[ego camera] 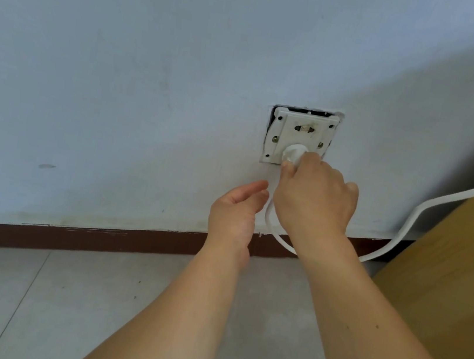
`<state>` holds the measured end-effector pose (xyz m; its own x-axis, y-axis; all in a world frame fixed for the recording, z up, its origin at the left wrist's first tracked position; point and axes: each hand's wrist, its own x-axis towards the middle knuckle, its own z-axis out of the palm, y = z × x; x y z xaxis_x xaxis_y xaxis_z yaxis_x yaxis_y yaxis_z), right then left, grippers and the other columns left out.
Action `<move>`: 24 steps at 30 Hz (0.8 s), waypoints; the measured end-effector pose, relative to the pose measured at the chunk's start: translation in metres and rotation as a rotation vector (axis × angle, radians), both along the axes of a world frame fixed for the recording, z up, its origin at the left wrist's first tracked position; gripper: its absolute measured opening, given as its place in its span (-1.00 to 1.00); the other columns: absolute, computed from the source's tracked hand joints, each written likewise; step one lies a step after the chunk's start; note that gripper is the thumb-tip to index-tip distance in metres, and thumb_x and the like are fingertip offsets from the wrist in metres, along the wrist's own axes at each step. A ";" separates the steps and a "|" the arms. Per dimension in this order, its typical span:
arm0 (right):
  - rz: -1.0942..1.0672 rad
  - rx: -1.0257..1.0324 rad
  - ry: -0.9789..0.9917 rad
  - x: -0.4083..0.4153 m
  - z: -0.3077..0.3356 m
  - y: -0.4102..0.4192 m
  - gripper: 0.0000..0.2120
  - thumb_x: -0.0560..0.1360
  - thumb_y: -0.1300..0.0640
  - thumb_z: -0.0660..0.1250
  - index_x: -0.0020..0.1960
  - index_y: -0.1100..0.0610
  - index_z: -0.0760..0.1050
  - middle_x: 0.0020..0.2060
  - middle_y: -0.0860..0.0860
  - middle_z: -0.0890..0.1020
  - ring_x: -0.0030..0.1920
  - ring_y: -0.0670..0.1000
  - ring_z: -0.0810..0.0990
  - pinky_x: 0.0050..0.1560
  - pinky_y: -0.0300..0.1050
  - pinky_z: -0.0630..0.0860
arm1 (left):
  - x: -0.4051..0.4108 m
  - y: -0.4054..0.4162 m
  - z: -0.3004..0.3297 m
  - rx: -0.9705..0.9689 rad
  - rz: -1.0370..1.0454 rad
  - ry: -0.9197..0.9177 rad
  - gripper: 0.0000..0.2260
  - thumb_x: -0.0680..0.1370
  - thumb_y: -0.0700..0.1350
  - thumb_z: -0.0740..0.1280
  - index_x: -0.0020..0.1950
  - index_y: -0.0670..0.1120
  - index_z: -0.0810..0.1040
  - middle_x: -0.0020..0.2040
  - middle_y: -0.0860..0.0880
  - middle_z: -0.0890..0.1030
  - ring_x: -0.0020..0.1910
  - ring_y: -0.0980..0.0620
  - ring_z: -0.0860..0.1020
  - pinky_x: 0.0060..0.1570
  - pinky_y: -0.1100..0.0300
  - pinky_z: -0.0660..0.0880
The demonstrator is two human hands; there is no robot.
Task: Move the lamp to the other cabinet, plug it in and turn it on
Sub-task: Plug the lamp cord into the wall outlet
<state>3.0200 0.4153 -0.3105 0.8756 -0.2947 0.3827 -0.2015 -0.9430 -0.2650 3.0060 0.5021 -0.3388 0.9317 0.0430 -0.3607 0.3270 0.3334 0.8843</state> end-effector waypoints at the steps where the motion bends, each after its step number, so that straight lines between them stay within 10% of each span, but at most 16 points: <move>1: -0.002 0.005 -0.003 0.001 -0.001 0.000 -0.68 0.58 0.00 0.03 0.04 0.19 0.45 -0.05 0.11 0.62 -0.03 0.16 0.54 -0.12 0.00 0.16 | 0.000 -0.001 0.000 -0.002 -0.001 0.000 -0.85 0.45 -0.18 0.40 -0.04 0.02 0.65 0.00 0.04 0.68 -0.05 0.19 0.60 -0.22 0.35 0.40; 15: -0.003 0.048 -0.033 0.007 -0.005 -0.001 -0.70 0.58 0.00 0.06 0.05 0.18 0.45 -0.04 0.11 0.61 -0.02 0.15 0.53 -0.12 -0.01 0.16 | 0.000 -0.003 -0.004 0.004 -0.025 0.006 -0.89 0.45 -0.16 0.40 -0.13 0.06 0.65 -0.11 0.12 0.68 -0.18 0.27 0.62 -0.28 0.38 0.43; 24: 0.021 0.056 0.054 0.005 0.000 -0.002 -0.63 0.60 -0.05 -0.02 0.11 0.19 0.42 0.03 0.13 0.60 0.05 0.18 0.53 -0.02 0.05 0.27 | -0.007 0.002 0.009 0.055 -0.013 -0.038 -0.85 0.47 -0.17 0.37 -0.02 0.02 0.64 0.02 0.05 0.67 0.11 0.11 0.57 0.08 0.22 0.39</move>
